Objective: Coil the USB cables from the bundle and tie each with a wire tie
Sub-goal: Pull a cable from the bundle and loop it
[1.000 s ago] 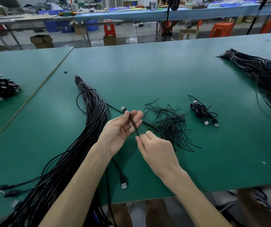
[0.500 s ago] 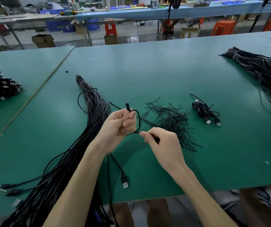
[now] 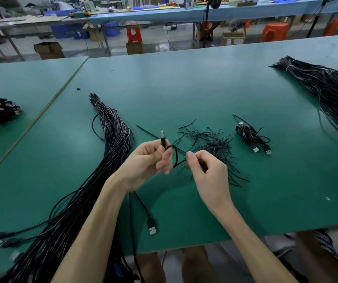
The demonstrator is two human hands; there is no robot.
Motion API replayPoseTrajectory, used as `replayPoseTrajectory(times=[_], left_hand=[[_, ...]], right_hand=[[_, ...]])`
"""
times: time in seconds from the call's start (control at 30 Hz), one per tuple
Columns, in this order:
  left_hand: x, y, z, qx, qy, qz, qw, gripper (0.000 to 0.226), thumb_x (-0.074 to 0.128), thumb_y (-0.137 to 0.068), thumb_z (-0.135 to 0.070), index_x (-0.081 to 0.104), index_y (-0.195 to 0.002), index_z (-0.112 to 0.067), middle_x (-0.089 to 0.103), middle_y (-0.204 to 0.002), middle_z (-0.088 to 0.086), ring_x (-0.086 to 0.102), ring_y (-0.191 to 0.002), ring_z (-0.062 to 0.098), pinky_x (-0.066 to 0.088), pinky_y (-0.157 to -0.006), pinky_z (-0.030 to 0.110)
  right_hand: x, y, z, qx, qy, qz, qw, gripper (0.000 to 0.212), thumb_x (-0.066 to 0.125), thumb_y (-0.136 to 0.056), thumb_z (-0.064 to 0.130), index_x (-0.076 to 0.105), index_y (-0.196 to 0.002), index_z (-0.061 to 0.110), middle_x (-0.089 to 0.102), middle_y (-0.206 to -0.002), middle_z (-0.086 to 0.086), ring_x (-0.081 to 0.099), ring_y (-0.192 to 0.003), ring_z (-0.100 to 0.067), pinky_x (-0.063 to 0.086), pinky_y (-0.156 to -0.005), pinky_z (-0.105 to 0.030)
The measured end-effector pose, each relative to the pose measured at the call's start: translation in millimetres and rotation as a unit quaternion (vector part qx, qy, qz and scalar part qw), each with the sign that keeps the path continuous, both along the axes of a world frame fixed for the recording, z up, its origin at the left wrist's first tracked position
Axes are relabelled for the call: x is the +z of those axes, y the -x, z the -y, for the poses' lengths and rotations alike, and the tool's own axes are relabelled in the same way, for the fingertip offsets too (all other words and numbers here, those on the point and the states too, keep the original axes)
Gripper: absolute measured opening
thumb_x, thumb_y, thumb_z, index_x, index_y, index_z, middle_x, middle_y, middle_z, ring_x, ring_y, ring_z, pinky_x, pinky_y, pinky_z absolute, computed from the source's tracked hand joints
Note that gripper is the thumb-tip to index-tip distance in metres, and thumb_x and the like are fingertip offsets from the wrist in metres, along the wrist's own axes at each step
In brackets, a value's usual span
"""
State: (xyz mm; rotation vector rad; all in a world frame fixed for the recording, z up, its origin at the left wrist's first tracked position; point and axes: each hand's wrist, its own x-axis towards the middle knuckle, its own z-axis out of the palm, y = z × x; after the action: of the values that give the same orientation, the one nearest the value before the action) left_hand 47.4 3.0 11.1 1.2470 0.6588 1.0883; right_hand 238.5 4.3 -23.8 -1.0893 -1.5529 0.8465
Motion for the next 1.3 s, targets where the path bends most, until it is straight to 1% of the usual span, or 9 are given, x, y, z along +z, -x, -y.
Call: replayPoseTrajectory(times=[0.3,0.43,0.57,0.7,0.8,1.03,1.17,1.23,1.3], left_hand=[[5.9,6.1,3.1,-0.007,-0.003,0.165,0.986,0.012,0.073,-0.092,-0.026,0.066,-0.088,-0.016,0.059,-0.069,-0.007,0.056,-0.059,0.009,0.052,-0.08,0.03],[6.1,6.8,3.2,0.061,-0.008,0.217,0.974,0.015,0.08,-0.085,-0.031,0.072,-0.086,-0.019,0.071,-0.085,-0.005,0.071,-0.085,0.013,0.055,-0.091,0.03],[4.6,9.5,2.0,0.111,-0.004,0.241,0.964,0.023,0.057,-0.097,-0.025,0.074,-0.083,-0.021,0.073,-0.097,-0.008,0.072,-0.095,0.01,0.055,-0.09,0.026],[5.5,13.2,1.1,0.085,0.023,0.171,0.981,0.022,0.054,-0.1,-0.017,0.067,-0.082,-0.019,0.06,-0.076,-0.007,0.053,-0.061,0.006,0.05,-0.069,0.021],[2.1,12.7,0.6,0.071,0.023,0.042,0.996,0.027,0.05,-0.101,-0.017,0.064,-0.078,-0.016,0.054,-0.066,-0.003,0.042,-0.053,0.009,0.043,-0.061,0.022],[-10.3,-10.7,-3.1,0.046,-0.055,-0.183,0.98,0.029,0.048,-0.103,-0.013,0.066,-0.082,-0.005,0.065,-0.069,0.008,0.057,-0.057,0.018,0.048,-0.061,0.024],[-16.4,-15.6,-6.9,0.147,-0.104,-0.228,0.957,0.021,0.054,-0.103,-0.004,0.07,-0.09,-0.001,0.076,-0.08,0.008,0.073,-0.07,0.027,0.06,-0.076,0.036],[-19.3,-17.5,-9.4,0.215,-0.119,-0.266,0.932,0.02,0.059,-0.102,-0.003,0.074,-0.091,-0.009,0.078,-0.081,0.001,0.076,-0.078,0.023,0.06,-0.082,0.036],[-19.9,-19.4,-9.7,0.246,-0.132,-0.287,0.916,0.02,0.061,-0.101,-0.004,0.076,-0.088,-0.009,0.077,-0.079,-0.008,0.074,-0.078,0.008,0.057,-0.079,0.023]], right_hand=[[2.3,0.8,0.5,0.013,-0.013,0.013,1.0,0.041,0.057,-0.106,0.035,0.055,-0.068,0.019,0.049,-0.058,0.015,0.039,-0.052,-0.005,0.031,-0.052,-0.013],[1.7,4.1,-0.7,0.026,-0.022,0.035,0.999,0.041,0.056,-0.106,0.036,0.057,-0.068,0.019,0.051,-0.057,0.021,0.044,-0.051,-0.005,0.031,-0.051,-0.011],[1.4,4.9,-2.3,0.032,-0.03,0.047,0.998,0.042,0.054,-0.107,0.034,0.057,-0.069,0.016,0.051,-0.058,0.021,0.044,-0.052,-0.006,0.031,-0.052,-0.013],[1.5,2.1,-3.6,0.011,-0.009,0.008,1.0,0.043,0.056,-0.106,0.036,0.055,-0.067,0.018,0.044,-0.053,0.013,0.035,-0.048,-0.007,0.028,-0.049,-0.015],[0.3,-0.3,-4.5,-0.009,0.014,-0.011,1.0,0.043,0.058,-0.104,0.039,0.057,-0.066,0.017,0.041,-0.049,0.011,0.033,-0.046,-0.007,0.027,-0.047,-0.015],[1.4,0.7,-2.0,0.0,0.005,-0.007,1.0,0.037,0.055,-0.105,0.041,0.063,-0.071,0.027,0.049,-0.052,0.012,0.036,-0.049,-0.006,0.033,-0.05,-0.024],[1.6,2.3,-0.1,0.03,-0.015,-0.024,0.999,0.022,0.051,-0.108,0.022,0.066,-0.092,0.02,0.066,-0.074,0.022,0.063,-0.068,0.002,0.044,-0.065,-0.008],[1.3,4.7,-0.1,0.042,-0.04,0.003,0.998,0.015,0.049,-0.108,0.015,0.063,-0.103,0.017,0.069,-0.091,0.016,0.067,-0.086,0.003,0.046,-0.077,-0.007],[-0.6,6.2,0.1,0.047,-0.077,0.044,0.995,0.011,0.052,-0.107,0.013,0.063,-0.109,0.015,0.066,-0.098,0.012,0.064,-0.087,0.004,0.046,-0.08,-0.009]])
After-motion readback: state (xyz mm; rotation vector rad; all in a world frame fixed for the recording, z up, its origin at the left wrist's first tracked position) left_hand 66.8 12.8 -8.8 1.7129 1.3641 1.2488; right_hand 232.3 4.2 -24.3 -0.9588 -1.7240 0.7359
